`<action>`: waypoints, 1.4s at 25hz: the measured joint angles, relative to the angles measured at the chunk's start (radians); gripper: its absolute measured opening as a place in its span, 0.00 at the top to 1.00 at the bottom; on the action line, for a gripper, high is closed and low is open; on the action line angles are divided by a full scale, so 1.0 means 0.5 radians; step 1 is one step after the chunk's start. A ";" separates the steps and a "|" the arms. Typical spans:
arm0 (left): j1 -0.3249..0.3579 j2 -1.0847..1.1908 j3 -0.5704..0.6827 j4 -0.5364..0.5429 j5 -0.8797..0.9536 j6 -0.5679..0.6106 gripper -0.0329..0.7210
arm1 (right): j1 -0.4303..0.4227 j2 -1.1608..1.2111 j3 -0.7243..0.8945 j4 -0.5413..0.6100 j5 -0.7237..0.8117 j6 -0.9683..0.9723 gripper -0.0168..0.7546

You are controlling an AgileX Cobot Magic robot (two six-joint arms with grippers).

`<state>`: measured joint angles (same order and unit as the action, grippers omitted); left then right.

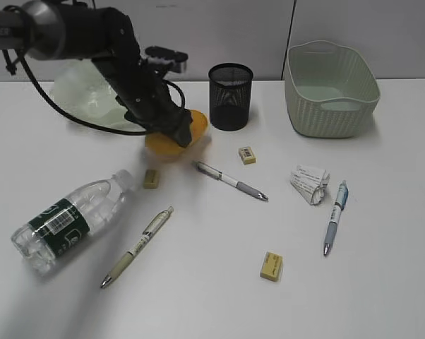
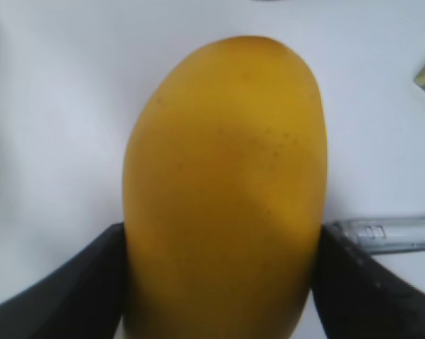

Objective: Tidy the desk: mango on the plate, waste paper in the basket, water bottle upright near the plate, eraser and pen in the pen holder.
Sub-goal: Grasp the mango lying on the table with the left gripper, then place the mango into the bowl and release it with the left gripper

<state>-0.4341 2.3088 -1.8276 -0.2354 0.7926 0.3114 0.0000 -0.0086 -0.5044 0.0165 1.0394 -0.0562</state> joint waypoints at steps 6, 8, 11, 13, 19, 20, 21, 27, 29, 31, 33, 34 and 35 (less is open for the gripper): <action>0.026 -0.325 0.000 0.133 0.078 0.000 0.20 | 0.000 0.000 0.000 0.000 0.000 0.000 0.25; 0.074 -0.421 0.000 0.143 0.049 -0.002 0.20 | 0.000 0.000 0.000 0.000 0.000 0.000 0.25; 0.191 -0.500 -0.002 0.143 -0.033 -0.037 0.20 | 0.000 0.000 0.000 0.000 0.000 0.000 0.25; 0.275 -0.505 -0.002 0.134 -0.095 -0.053 0.20 | 0.000 0.000 0.000 0.000 0.000 0.000 0.25; 0.484 -0.405 -0.002 0.083 -0.370 -0.081 0.20 | 0.000 0.000 0.000 0.000 0.000 0.000 0.25; 0.505 -0.375 -0.002 0.065 -0.417 -0.083 0.20 | 0.000 0.000 0.000 0.000 0.000 0.000 0.25; 0.526 -0.347 -0.002 0.042 -0.460 -0.083 0.20 | 0.000 0.000 0.000 0.000 0.000 0.000 0.25; 0.569 -0.140 -0.002 -0.098 -0.658 -0.084 0.20 | 0.000 0.000 0.000 0.000 0.000 0.000 0.25; 0.569 -0.092 -0.002 -0.127 -0.715 -0.084 0.18 | 0.000 0.000 0.000 0.000 0.000 0.000 0.25; 0.569 -0.056 -0.002 -0.175 -0.777 -0.084 0.11 | 0.000 0.000 0.000 0.000 0.000 0.000 0.25; 0.569 -0.044 -0.002 -0.201 -0.807 -0.084 0.06 | 0.000 0.000 0.000 0.000 0.000 0.000 0.25; 0.569 -0.044 -0.002 -0.203 -0.812 -0.084 0.05 | 0.000 0.000 0.000 0.000 0.000 0.000 0.25; 0.569 -0.044 -0.002 -0.207 -0.812 -0.084 0.05 | 0.000 0.000 0.000 0.000 0.000 0.000 0.25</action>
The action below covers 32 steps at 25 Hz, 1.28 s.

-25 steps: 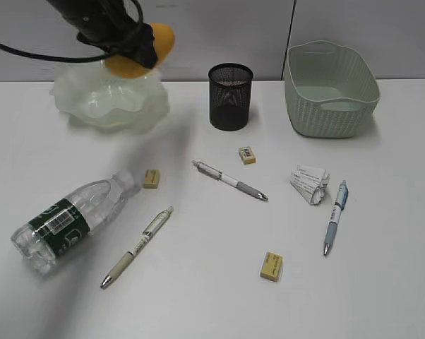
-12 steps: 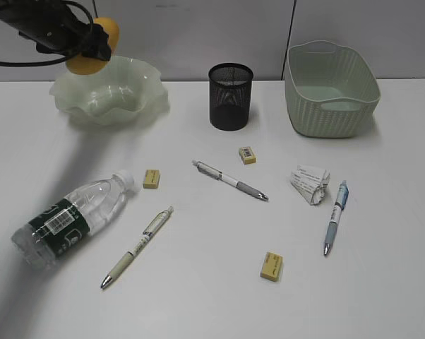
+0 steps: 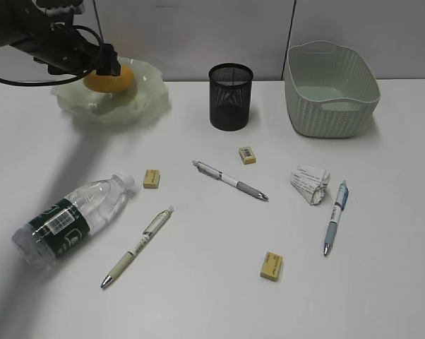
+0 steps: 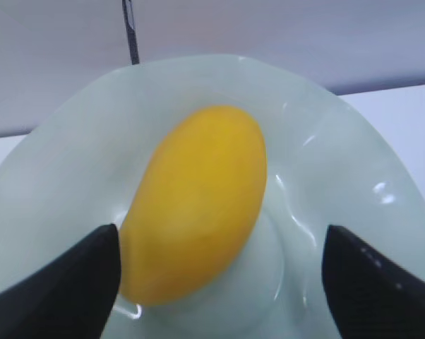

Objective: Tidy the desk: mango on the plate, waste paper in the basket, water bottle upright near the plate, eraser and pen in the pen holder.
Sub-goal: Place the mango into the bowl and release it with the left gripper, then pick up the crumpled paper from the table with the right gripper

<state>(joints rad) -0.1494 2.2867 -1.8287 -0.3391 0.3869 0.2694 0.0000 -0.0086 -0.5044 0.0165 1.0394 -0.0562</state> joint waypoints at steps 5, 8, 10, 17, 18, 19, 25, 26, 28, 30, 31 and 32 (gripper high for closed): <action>0.000 -0.047 0.000 -0.002 0.067 0.000 0.04 | 0.000 0.000 0.000 0.000 0.000 0.000 0.25; 0.000 -0.156 0.000 0.002 0.210 0.000 0.05 | 0.000 0.000 0.000 0.000 0.000 0.000 0.25; 0.000 -0.252 0.000 0.025 0.383 0.000 0.07 | 0.000 0.000 0.000 0.000 0.000 0.000 0.25; 0.000 -0.521 0.000 0.117 1.104 0.000 0.14 | 0.000 0.000 0.000 0.000 0.000 0.000 0.25; 0.000 -0.548 -0.002 0.120 1.225 0.000 0.15 | 0.000 0.000 0.000 0.000 0.000 0.000 0.25; 0.000 -0.565 -0.002 0.124 1.333 -0.008 0.16 | 0.000 0.000 0.000 0.000 0.000 0.000 0.25; 0.000 -0.680 0.054 0.136 1.640 -0.125 0.18 | 0.000 0.000 0.000 0.000 0.000 0.000 0.25; 0.000 -0.718 0.103 0.136 1.643 -0.135 0.18 | 0.000 0.006 0.000 0.000 0.000 0.000 0.25; 0.000 -0.842 0.226 0.146 1.643 -0.145 0.18 | 0.000 0.052 0.000 0.000 0.000 0.000 0.25; 0.000 -0.988 0.402 0.183 1.645 -0.153 0.18 | 0.000 0.131 -0.013 -0.003 -0.021 0.000 0.25; 0.000 -1.078 0.505 0.207 1.647 -0.157 0.18 | 0.000 0.189 -0.021 -0.012 -0.040 0.000 0.25; 0.000 -1.172 0.598 0.223 1.647 -0.158 0.18 | 0.000 0.258 -0.030 -0.019 -0.072 0.000 0.25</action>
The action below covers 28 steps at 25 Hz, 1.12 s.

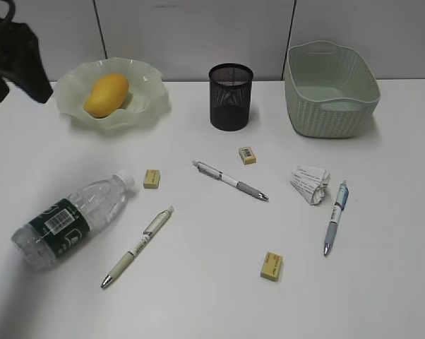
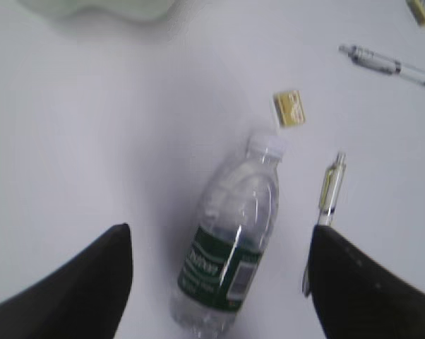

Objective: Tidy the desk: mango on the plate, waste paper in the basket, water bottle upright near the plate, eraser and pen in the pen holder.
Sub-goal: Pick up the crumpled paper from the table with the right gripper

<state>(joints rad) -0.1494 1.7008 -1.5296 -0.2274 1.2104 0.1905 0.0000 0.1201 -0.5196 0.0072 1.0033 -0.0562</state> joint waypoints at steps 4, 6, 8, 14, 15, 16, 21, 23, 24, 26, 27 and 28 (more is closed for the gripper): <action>0.000 -0.370 0.451 0.033 -0.218 -0.013 0.18 | 0.000 0.334 -0.012 -0.002 -0.338 0.000 0.25; 0.000 -0.526 0.665 0.033 -0.369 -0.025 0.18 | 0.000 0.506 -0.003 0.000 -0.624 0.006 0.25; 0.000 -0.663 0.847 0.040 -0.471 -0.052 0.18 | 0.000 0.695 0.006 0.002 -0.938 0.008 0.25; 0.000 -1.203 1.408 0.053 -0.720 -0.106 0.18 | 0.000 1.462 -0.153 0.106 -1.151 0.010 0.25; 0.000 -1.300 1.504 0.053 -0.747 -0.108 0.18 | 0.000 1.560 -0.215 0.135 -1.098 0.008 0.25; 0.000 -1.421 1.597 0.053 -0.762 -0.113 0.18 | 0.000 1.669 -0.283 0.166 -1.037 0.004 0.25; 0.000 -2.073 1.948 0.055 -0.782 -0.169 0.18 | 0.092 2.181 -0.647 0.248 -0.736 -0.113 0.25; 0.000 -2.293 2.030 0.059 -0.776 -0.178 0.18 | 0.221 2.352 -0.790 0.231 -0.633 -0.133 0.25; 0.000 -2.420 2.044 0.062 -0.776 -0.179 0.18 | 0.302 2.439 -0.844 0.207 -0.596 -0.136 0.25; 0.000 -2.648 2.045 0.083 -0.779 -0.184 0.18 | 0.445 2.594 -0.967 0.187 -0.527 -0.137 0.25; 0.000 -2.762 2.045 0.103 -0.781 -0.187 0.18 | 0.515 2.677 -1.017 0.184 -0.501 -0.137 0.25; 0.000 -2.864 2.045 0.118 -0.781 -0.187 0.18 | 0.578 2.757 -1.070 0.180 -0.486 -0.135 0.25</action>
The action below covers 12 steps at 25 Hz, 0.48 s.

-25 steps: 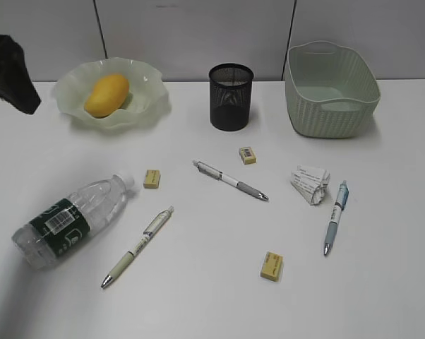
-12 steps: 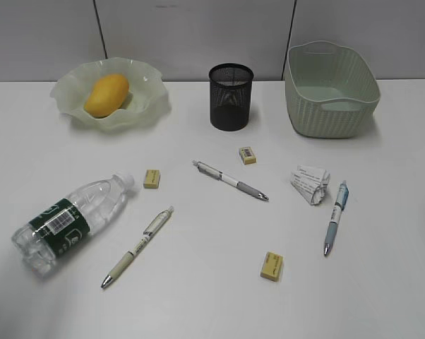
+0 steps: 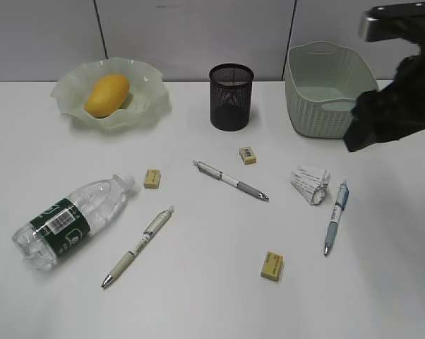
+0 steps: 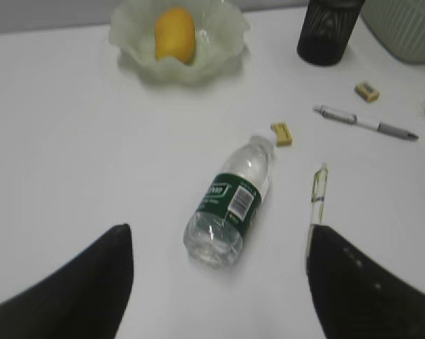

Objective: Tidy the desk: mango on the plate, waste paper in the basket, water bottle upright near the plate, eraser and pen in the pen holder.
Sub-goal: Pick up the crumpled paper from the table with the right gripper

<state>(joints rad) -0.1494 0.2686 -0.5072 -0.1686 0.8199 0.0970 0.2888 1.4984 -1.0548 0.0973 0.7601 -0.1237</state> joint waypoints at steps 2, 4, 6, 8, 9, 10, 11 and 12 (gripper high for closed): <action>0.000 -0.162 0.000 0.009 0.002 -0.003 0.18 | 0.091 0.138 -0.094 -0.005 0.012 0.007 0.25; 0.000 -0.297 -0.015 0.014 0.059 -0.029 0.18 | 0.144 0.276 -0.164 -0.009 0.031 0.033 0.25; 0.000 -0.369 -0.063 0.042 0.196 -0.064 0.18 | 0.162 0.388 -0.227 -0.012 0.056 0.050 0.25; 0.000 -0.387 -0.084 0.114 0.391 -0.084 0.18 | 0.162 0.484 -0.273 -0.020 0.062 0.059 0.25; 0.000 -0.391 -0.082 0.164 0.459 -0.090 0.18 | 0.162 0.532 -0.296 -0.027 0.062 0.061 0.25; 0.000 -0.391 -0.080 0.205 0.507 -0.097 0.18 | 0.162 0.578 -0.315 -0.029 0.059 0.061 0.25; 0.000 -0.391 -0.080 0.225 0.526 -0.100 0.18 | 0.162 0.616 -0.334 -0.036 0.043 0.064 0.25; 0.000 -0.393 -0.077 0.227 0.524 -0.107 0.18 | 0.162 0.659 -0.343 -0.042 0.019 0.066 0.25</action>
<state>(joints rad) -0.1494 0.0720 -0.5458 -0.0552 1.0818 0.0435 0.3696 1.8281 -1.2265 0.0761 0.7699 -0.0907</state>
